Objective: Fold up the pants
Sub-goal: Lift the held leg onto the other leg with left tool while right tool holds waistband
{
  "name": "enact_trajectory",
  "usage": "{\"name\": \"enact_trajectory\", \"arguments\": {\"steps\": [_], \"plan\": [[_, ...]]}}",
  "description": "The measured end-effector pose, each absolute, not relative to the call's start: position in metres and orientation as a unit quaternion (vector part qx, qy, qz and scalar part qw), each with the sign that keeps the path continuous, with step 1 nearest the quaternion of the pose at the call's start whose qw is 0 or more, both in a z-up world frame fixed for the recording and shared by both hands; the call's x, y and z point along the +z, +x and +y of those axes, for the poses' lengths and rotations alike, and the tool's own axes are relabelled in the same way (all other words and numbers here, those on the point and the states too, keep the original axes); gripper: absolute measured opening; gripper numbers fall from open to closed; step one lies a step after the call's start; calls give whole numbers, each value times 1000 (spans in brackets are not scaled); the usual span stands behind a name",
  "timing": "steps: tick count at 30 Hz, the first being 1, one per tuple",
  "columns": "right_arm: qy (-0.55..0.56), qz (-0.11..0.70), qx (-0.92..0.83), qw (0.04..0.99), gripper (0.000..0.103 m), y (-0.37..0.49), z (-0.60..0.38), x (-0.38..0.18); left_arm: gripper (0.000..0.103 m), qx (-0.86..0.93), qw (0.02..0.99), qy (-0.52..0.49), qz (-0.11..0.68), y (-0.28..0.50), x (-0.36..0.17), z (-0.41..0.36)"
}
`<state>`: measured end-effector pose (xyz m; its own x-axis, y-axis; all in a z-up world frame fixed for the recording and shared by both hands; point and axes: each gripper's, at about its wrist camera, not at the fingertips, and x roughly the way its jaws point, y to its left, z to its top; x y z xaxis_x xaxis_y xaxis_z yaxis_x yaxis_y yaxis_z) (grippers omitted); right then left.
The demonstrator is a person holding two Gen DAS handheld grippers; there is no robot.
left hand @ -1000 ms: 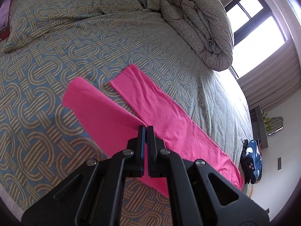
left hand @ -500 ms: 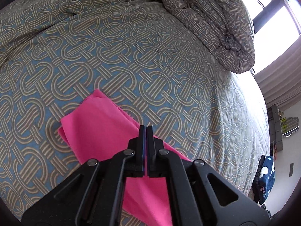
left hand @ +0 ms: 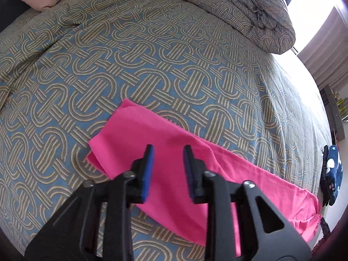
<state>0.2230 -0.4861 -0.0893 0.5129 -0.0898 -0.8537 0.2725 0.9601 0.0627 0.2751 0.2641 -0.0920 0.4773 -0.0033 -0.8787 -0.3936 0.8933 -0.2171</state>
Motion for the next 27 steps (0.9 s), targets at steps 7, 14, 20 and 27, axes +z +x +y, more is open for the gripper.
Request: {"name": "enact_trajectory", "arguments": {"steps": [7,14,20,27], "plan": [[86,511,-93,850,71,248,-493,-101,48,116,842,-156,503,282,-88,274],[114,499,-100,853,18,254,-494,-107,49,80,849,-93,514,286,-89,284],[133,473,-109,864,18,239,-494,-95,49,62,845,-24,531,296,-106,281],[140,449,-124,874,18,222,-499,-74,49,58,848,26,525,313,-117,281]]}}
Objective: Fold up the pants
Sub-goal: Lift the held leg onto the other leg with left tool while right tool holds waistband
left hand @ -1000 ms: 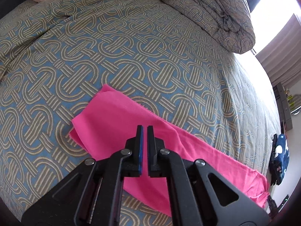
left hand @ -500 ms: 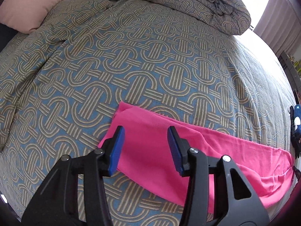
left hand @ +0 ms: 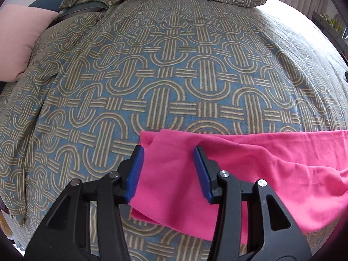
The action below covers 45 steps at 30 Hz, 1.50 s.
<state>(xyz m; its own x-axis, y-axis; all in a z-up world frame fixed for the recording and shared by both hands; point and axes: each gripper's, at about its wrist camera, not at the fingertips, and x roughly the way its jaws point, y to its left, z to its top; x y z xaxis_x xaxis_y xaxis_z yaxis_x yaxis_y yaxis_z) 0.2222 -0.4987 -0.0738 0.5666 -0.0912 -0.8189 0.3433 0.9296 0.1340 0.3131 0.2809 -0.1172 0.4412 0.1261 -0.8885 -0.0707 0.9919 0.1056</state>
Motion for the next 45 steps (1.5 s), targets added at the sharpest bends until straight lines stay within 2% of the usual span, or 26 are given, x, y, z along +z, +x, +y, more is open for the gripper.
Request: {"name": "enact_trajectory", "arguments": {"steps": [2,4,7,8,9,10,11,14,21,26,30,37,40,43,45], "plan": [[140,447,-126,875,18,222,-499,-69,52,46,848,30,527,321,-118,280],[137,448,-127,874,18,224,-497,-67,64,31,845,23,533,329,-121,280],[133,450,-132,873,18,227,-493,-69,64,21,833,2,552,336,-131,281],[133,450,-133,873,18,227,-493,-69,53,19,831,-8,556,336,-134,282],[133,450,-134,873,18,229,-491,-71,33,13,833,-19,553,334,-134,281],[134,450,-136,872,18,230,-490,-72,24,14,837,-23,546,332,-132,280],[135,450,-137,872,18,230,-490,-73,7,18,843,-17,538,328,-130,277],[138,447,-140,873,18,229,-491,-72,7,30,862,-5,506,311,-116,269],[145,396,-143,895,18,215,-488,-51,7,49,910,-72,406,265,-44,280],[141,350,-152,914,18,213,-486,-28,7,86,916,-78,384,268,-20,296],[145,341,-159,915,18,225,-490,-24,7,98,905,-88,405,284,-35,303],[131,407,-177,887,18,277,-495,-72,8,129,861,-85,485,323,-96,298],[114,430,-188,876,19,293,-495,-88,16,144,847,-68,507,336,-110,298],[83,463,-206,858,25,305,-494,-102,19,179,838,-55,512,341,-109,302],[63,471,-222,852,40,307,-492,-103,24,196,839,-67,503,336,-102,309]]}}
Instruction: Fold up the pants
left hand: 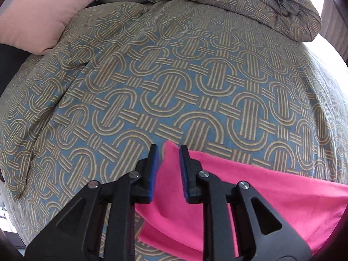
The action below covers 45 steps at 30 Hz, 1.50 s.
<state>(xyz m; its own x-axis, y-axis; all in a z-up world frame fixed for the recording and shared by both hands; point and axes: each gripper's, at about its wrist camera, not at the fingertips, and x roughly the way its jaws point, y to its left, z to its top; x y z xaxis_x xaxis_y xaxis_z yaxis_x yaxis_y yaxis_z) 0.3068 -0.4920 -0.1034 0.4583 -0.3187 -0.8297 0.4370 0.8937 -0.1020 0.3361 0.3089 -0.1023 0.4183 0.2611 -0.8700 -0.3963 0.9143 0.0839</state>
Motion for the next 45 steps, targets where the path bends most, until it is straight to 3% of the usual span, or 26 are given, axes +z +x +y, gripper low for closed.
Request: {"name": "enact_trajectory", "arguments": {"steps": [4,11,16,21,39,40,41,42,45], "plan": [[59,446,-236,861,57,287,-492,-86,25,175,859,-76,475,310,-80,298],[142,444,-195,863,58,217,-512,-71,26,-122,867,-41,482,237,-59,135],[181,445,-168,861,58,170,-514,-77,36,-337,798,-65,495,184,-67,-16],[257,435,-137,852,58,145,-526,-90,38,-403,761,-6,509,157,-85,-124],[247,405,-81,877,58,132,-519,-92,41,-379,748,15,545,180,-115,-199],[246,404,-80,877,58,133,-518,-92,40,-381,750,16,540,179,-114,-203],[244,404,-79,878,58,134,-518,-91,24,-389,749,16,536,178,-113,-207],[243,403,-79,879,58,135,-517,-90,14,-392,747,19,537,177,-112,-210],[240,404,-78,879,58,139,-517,-90,13,-391,759,44,519,164,-106,-213]]}}
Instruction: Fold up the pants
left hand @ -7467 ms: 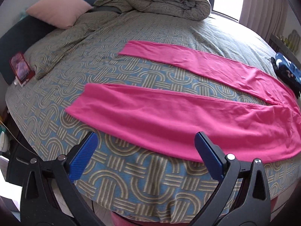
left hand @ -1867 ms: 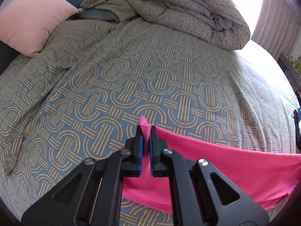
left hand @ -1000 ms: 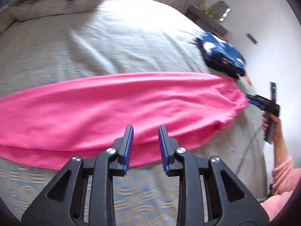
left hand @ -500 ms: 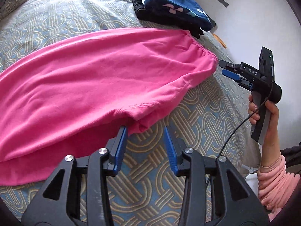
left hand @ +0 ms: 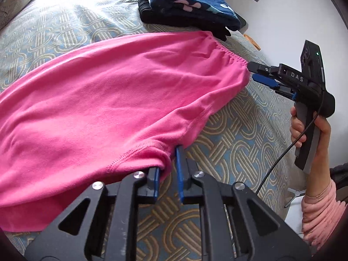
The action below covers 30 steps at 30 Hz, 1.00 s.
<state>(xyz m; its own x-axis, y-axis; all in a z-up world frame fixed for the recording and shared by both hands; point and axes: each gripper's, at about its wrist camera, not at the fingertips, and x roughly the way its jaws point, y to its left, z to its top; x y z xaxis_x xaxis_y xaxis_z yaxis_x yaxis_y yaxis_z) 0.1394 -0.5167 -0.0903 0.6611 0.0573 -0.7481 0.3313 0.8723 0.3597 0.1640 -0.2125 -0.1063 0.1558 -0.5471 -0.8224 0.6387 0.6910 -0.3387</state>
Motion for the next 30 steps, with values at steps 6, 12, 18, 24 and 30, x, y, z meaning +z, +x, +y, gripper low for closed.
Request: {"name": "enact_trajectory", "arguments": {"steps": [6,12,18,24,30], "plan": [[256,410,-85,871,58,142,-522,-98,13,-393,773,45,497,146,-96,-204],[282,415,-87,861,58,149,-527,-105,13,-387,779,55,491,140,-98,-205],[271,414,-104,863,23,166,-531,-105,13,-379,787,86,479,133,-99,-211],[277,403,-133,862,22,150,-540,-101,13,-396,790,115,453,118,-95,-215],[277,427,-113,853,28,147,-552,-127,13,-389,786,133,462,113,-110,-220]]}}
